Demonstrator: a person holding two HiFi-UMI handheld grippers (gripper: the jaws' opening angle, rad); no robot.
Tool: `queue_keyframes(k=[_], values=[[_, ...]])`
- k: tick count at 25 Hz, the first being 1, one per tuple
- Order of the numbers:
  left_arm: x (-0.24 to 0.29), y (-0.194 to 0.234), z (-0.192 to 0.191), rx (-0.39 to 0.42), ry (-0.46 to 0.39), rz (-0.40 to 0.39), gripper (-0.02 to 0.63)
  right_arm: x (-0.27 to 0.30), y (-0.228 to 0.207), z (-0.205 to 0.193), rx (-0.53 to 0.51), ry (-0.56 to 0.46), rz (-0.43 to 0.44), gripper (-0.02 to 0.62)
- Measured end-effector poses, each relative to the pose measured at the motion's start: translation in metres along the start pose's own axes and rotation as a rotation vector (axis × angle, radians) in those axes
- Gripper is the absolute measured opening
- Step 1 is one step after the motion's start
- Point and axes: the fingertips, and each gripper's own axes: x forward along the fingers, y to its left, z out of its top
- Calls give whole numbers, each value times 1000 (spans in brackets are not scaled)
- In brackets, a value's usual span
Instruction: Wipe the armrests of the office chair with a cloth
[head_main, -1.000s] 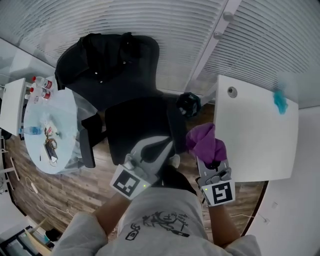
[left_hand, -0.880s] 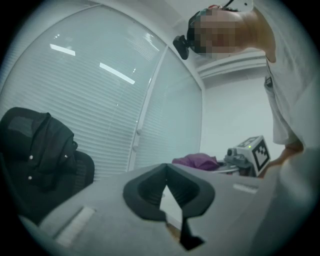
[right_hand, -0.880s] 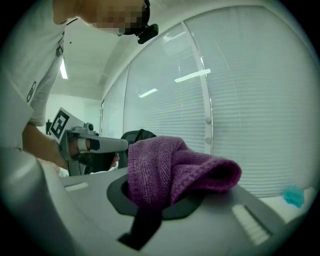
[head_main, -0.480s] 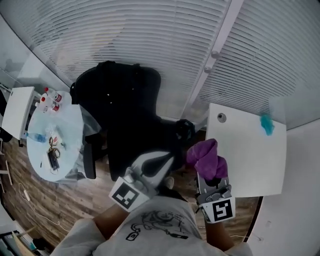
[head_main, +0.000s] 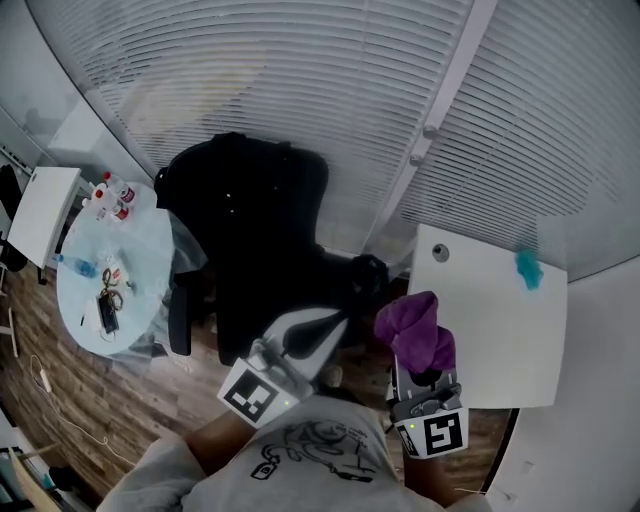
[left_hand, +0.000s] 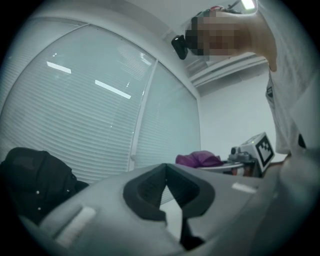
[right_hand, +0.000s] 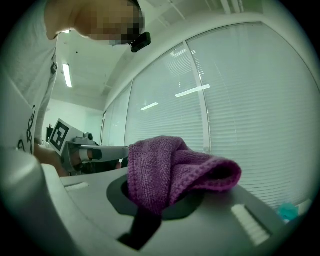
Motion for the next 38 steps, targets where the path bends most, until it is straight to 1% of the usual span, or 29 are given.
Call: queue_keyframes(k=[2, 5, 11, 16, 20, 24, 28, 32, 38], values=[[-4, -5, -3, 19, 9, 12, 3, 0, 3, -4, 8, 5, 19, 41], [-15, -5, -9, 9, 24, 54, 3, 2, 13, -8, 2, 9, 63, 41], [-44, 0, -14, 7, 16, 158, 3, 8, 39, -13, 1, 11, 168, 41], [-68, 4, -16, 3, 24, 220, 2, 17, 61, -17, 1, 16, 235, 41], [-92, 12, -9, -4, 26, 290, 3, 24, 84, -9, -6, 17, 304, 41], [-117, 23, -9, 7, 27, 352, 3, 35, 109, -4, -13, 6, 369, 41], [-145, 29, -4, 16, 6, 402, 3, 42, 141, 0, -17, -5, 434, 41], [-181, 37, -1, 24, 5, 441, 2, 51, 182, 3, -22, -10, 497, 41], [-263, 62, 3, 20, 4, 516, 3, 73, 264, 4, -36, -15, 571, 41]])
